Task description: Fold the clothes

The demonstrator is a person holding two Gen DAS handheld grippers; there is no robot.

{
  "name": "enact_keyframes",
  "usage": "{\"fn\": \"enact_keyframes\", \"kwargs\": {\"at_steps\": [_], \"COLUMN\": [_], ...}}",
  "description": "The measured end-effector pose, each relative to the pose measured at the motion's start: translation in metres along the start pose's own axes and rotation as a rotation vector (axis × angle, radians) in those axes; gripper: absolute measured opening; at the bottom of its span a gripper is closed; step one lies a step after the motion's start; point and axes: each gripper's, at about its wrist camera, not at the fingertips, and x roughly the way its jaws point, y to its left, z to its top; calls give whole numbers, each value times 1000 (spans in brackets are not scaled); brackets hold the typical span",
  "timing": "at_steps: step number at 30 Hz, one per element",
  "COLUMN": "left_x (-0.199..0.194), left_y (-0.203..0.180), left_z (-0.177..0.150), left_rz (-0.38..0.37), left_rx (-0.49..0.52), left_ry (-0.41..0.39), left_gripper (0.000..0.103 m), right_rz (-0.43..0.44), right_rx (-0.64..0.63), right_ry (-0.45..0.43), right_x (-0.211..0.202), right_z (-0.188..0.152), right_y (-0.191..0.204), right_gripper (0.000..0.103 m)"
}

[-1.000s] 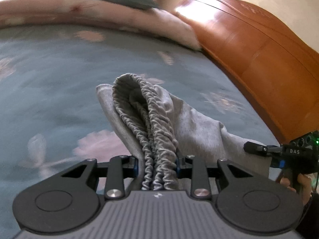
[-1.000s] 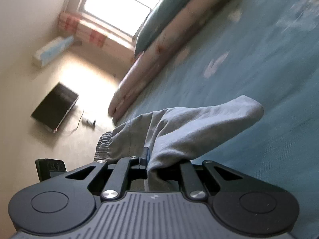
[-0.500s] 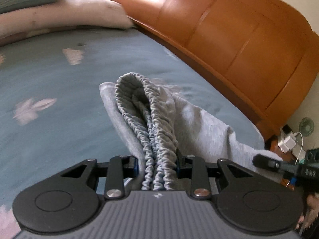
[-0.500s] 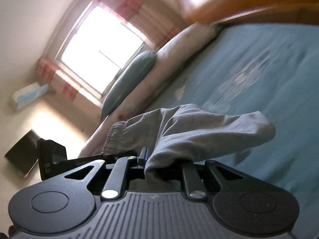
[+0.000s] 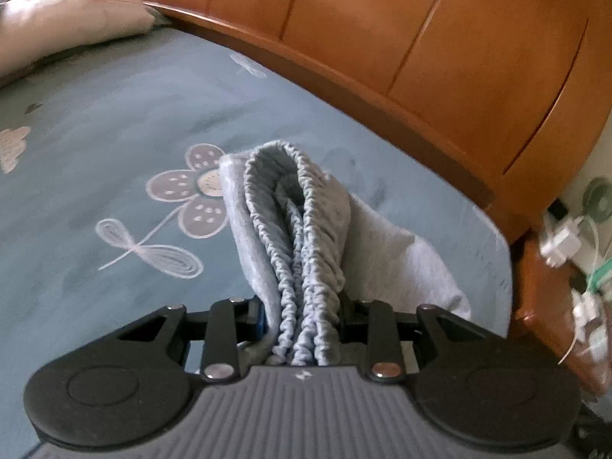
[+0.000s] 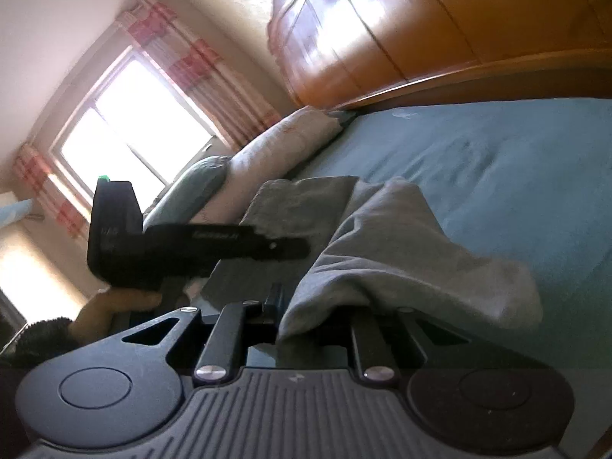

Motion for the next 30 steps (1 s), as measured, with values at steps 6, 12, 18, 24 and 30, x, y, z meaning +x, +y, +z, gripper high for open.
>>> {"fn": "enact_keyframes", "kwargs": {"at_steps": [6, 12, 18, 24, 30], "left_x": [32, 44, 31, -15, -78], "left_y": [-12, -9, 5, 2, -9], "left_z": [12, 16, 15, 10, 2], "left_rz": [24, 64, 73, 149, 196], "left_rx": [51, 47, -44, -37, -47], "left_ry": [38, 42, 16, -27, -81], "left_gripper": [29, 32, 39, 47, 52], "right_rz": [-69, -77, -76, -105, -130], "right_rx": [45, 109, 201, 302, 272], "right_ry": [-2, 21, 59, 86, 84], "right_x": [15, 23, 14, 2, -38], "right_z": [-10, -19, -23, -25, -6], "right_y": [-21, -39, -49, -59, -45], "right_gripper": [21, 21, 44, 73, 83]}}
